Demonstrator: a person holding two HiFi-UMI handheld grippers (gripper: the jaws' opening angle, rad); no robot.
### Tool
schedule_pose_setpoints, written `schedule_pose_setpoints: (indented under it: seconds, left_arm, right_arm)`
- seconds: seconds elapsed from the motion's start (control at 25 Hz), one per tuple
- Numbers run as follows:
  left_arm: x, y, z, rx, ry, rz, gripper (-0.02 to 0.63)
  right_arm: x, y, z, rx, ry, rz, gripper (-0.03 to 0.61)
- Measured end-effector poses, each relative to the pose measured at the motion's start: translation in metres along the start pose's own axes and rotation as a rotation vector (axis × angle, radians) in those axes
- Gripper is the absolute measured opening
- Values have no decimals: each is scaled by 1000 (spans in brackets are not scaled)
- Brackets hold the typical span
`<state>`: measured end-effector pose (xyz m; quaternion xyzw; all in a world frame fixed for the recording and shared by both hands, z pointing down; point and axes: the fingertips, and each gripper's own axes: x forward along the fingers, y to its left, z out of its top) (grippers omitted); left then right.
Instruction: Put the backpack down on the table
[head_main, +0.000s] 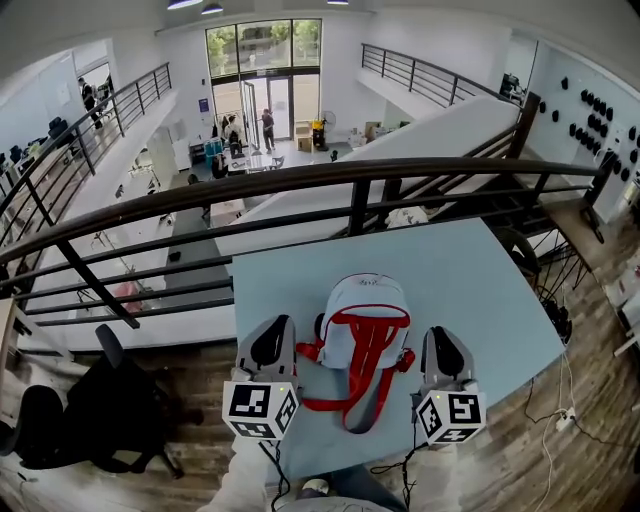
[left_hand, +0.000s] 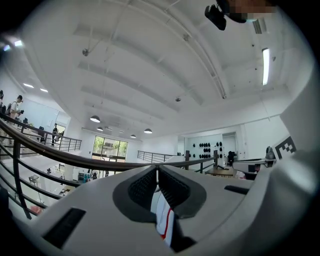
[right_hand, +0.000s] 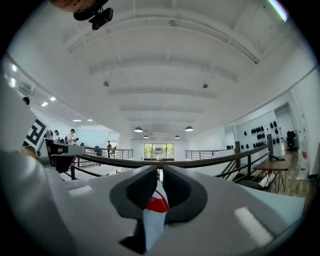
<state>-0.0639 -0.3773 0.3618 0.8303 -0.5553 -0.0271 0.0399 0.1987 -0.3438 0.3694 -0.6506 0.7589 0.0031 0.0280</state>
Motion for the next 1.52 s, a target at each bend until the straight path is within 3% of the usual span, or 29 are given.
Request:
schedule_pose_setpoints:
  seconds: [1.52]
  left_arm:
    - [-4, -15, 1, 29, 1, 9, 17]
  right_arm:
    - [-3, -6, -4, 26, 6, -5, 25]
